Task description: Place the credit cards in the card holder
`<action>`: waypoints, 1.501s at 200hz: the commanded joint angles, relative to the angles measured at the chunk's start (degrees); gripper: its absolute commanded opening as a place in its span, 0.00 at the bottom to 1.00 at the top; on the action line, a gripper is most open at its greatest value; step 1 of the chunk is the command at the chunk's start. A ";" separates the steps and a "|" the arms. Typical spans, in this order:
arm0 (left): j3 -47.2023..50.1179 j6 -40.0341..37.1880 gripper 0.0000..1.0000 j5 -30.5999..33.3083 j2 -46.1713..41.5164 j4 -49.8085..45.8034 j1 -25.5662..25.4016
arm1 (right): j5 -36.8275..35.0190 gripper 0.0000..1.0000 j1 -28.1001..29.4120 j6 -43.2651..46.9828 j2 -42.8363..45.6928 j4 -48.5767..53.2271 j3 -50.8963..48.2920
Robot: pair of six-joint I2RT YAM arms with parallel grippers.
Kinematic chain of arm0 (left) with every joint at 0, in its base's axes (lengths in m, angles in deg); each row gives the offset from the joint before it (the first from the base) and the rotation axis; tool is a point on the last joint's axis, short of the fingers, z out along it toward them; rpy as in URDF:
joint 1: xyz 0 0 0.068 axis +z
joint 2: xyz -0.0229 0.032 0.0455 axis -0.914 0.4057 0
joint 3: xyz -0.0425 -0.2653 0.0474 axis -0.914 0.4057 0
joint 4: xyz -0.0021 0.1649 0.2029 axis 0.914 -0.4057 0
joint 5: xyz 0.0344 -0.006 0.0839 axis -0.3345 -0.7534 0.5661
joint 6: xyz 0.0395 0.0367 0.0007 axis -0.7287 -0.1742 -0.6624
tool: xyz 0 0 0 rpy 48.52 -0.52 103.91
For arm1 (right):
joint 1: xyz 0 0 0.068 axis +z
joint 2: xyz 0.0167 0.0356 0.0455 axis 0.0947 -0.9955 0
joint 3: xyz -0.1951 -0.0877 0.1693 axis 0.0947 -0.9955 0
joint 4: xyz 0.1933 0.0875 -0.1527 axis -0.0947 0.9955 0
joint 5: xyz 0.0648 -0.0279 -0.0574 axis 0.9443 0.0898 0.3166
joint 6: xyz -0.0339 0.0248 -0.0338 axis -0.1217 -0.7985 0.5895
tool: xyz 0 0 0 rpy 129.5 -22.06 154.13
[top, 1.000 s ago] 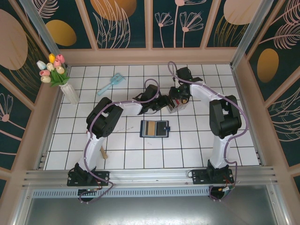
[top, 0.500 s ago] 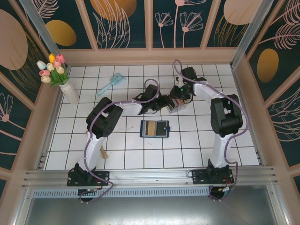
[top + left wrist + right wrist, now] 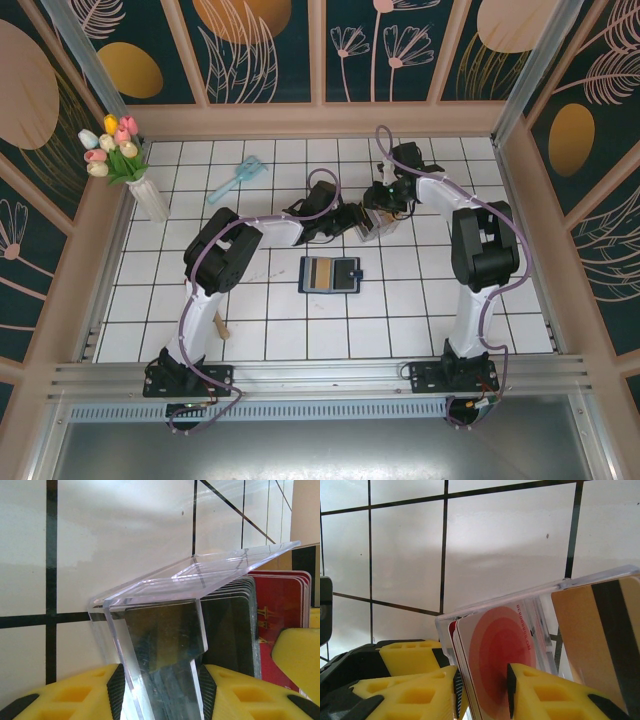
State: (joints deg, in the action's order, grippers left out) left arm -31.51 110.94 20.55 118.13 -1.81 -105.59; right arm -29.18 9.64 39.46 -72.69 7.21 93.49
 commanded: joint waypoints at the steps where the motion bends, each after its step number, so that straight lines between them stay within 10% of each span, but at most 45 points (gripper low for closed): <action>1: 1.13 -0.52 0.47 0.43 -0.58 -2.80 -0.08 | 1.92 0.32 0.22 -1.30 1.24 0.23 -0.12; 300: 0.39 -0.31 0.47 -0.06 0.21 -2.71 -0.08 | 3.83 0.20 -0.89 -1.49 3.66 1.86 1.15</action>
State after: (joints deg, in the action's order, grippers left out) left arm -31.53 110.94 20.48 118.13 -1.81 -105.59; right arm -26.56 8.68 38.34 -71.38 7.37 93.49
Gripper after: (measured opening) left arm 0.474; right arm 0.203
